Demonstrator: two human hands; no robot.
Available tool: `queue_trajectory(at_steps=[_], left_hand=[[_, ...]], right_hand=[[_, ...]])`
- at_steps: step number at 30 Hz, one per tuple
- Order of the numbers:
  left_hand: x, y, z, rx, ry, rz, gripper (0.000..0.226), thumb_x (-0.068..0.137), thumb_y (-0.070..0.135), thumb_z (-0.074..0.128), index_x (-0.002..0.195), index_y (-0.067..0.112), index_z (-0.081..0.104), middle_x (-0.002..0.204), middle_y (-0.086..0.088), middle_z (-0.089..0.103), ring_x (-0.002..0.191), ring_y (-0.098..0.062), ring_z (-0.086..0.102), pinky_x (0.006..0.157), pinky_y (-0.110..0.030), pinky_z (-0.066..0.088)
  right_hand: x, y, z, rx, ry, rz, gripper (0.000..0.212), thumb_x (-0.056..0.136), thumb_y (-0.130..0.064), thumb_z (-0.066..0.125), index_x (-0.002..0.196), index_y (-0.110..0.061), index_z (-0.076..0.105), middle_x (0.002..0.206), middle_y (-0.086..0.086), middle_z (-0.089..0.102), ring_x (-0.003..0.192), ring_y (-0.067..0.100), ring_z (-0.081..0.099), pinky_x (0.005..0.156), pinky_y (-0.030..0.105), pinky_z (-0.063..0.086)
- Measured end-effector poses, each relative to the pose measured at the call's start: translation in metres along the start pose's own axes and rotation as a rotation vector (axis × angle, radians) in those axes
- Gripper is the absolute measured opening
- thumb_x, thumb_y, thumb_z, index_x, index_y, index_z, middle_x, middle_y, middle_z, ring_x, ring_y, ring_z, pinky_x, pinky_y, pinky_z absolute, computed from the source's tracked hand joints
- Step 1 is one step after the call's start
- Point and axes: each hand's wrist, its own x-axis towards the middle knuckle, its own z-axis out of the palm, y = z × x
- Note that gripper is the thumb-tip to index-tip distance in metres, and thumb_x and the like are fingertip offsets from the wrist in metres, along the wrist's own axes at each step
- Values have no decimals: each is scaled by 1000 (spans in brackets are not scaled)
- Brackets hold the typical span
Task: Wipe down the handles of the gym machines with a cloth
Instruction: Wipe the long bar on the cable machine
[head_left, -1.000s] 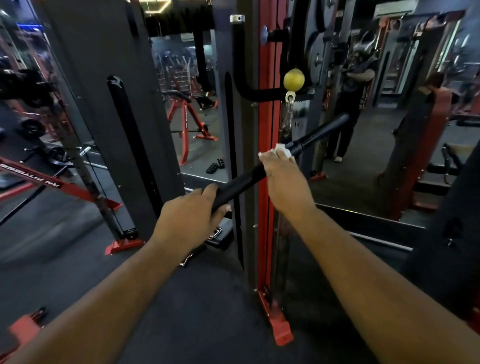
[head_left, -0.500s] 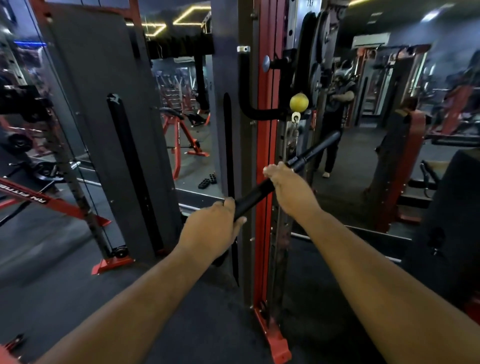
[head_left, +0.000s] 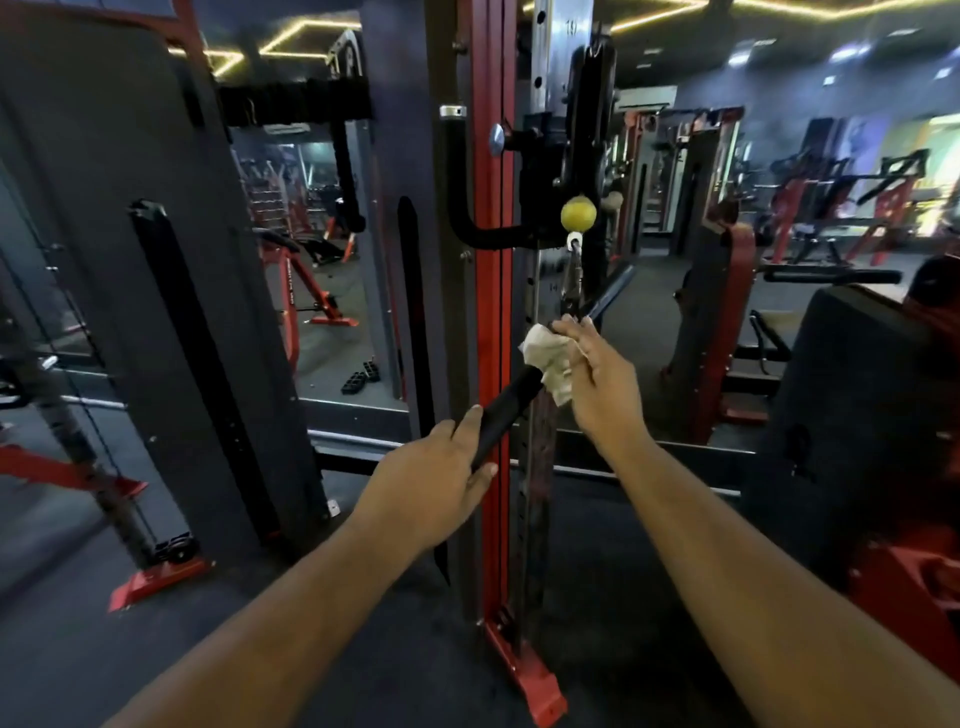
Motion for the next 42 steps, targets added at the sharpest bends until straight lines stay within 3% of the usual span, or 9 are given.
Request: queue_trajectory(at_steps=[2, 5, 10, 16, 19, 30, 35, 38, 42], left_hand=[[1, 7, -2, 36, 3, 28, 70, 105, 57, 33, 162, 22, 12, 128, 2, 55, 94, -17, 65, 67, -30, 49], [1, 14, -1, 108, 18, 57, 70, 106, 56, 32, 162, 20, 15, 132, 0, 56, 101, -19, 66, 68, -31, 46], [2, 8, 7, 92, -27, 58, 71, 103, 50, 44, 161, 19, 19, 127, 0, 57, 104, -20, 66, 74, -33, 52], [0, 10, 10, 49, -3, 67, 70, 106, 57, 31, 163, 22, 8, 128, 3, 55, 92, -13, 63, 64, -25, 43], [0, 15, 10, 41, 22, 74, 69, 106, 57, 30, 163, 22, 9, 127, 3, 55, 91, -11, 64, 65, -25, 46], [2, 10, 16, 45, 35, 62, 67, 105, 53, 38, 160, 20, 18, 126, 1, 57, 95, -15, 66, 69, -28, 51], [3, 10, 18, 20, 41, 48, 67, 107, 55, 29, 162, 22, 11, 120, 4, 54, 86, -10, 59, 64, -25, 46], [2, 15, 18, 28, 32, 56, 69, 106, 57, 27, 163, 22, 8, 121, 4, 54, 90, -11, 61, 68, -27, 50], [3, 14, 21, 25, 46, 59, 66, 107, 53, 30, 162, 22, 11, 124, 3, 55, 92, -11, 62, 66, -25, 46]], right_hand=[[9, 0, 8, -141, -122, 17, 36, 108, -15, 44, 139, -24, 61, 142, -4, 60, 109, -8, 58, 96, 6, 46], [-20, -4, 23, -159, -205, -118, 34, 108, -15, 46, 136, -24, 62, 141, -4, 61, 128, -2, 54, 114, 27, 42], [-76, -8, 13, 81, -329, -163, 35, 105, -4, 50, 131, -22, 66, 130, -15, 66, 117, -8, 60, 98, 11, 46], [-12, -4, -22, 30, 144, 19, 32, 106, -10, 49, 130, -21, 66, 116, -24, 63, 98, -20, 58, 84, 5, 46], [14, 3, -12, -252, -49, 61, 32, 108, -18, 44, 134, -27, 62, 114, -5, 68, 74, -6, 64, 62, 7, 47], [-70, -2, 12, 163, -214, -103, 31, 105, -4, 48, 125, -14, 69, 124, -8, 69, 118, 0, 63, 98, 16, 49], [-29, 23, 15, 590, 417, 339, 30, 107, -7, 46, 124, -18, 68, 122, -3, 70, 115, 11, 66, 101, 30, 54], [-9, 21, 36, 807, 412, 537, 28, 107, -13, 50, 129, -15, 67, 115, 0, 71, 105, 12, 69, 88, 26, 59], [-25, 2, 65, 724, 375, 553, 34, 107, -13, 51, 138, -19, 63, 131, -3, 67, 120, 13, 63, 108, 39, 51]])
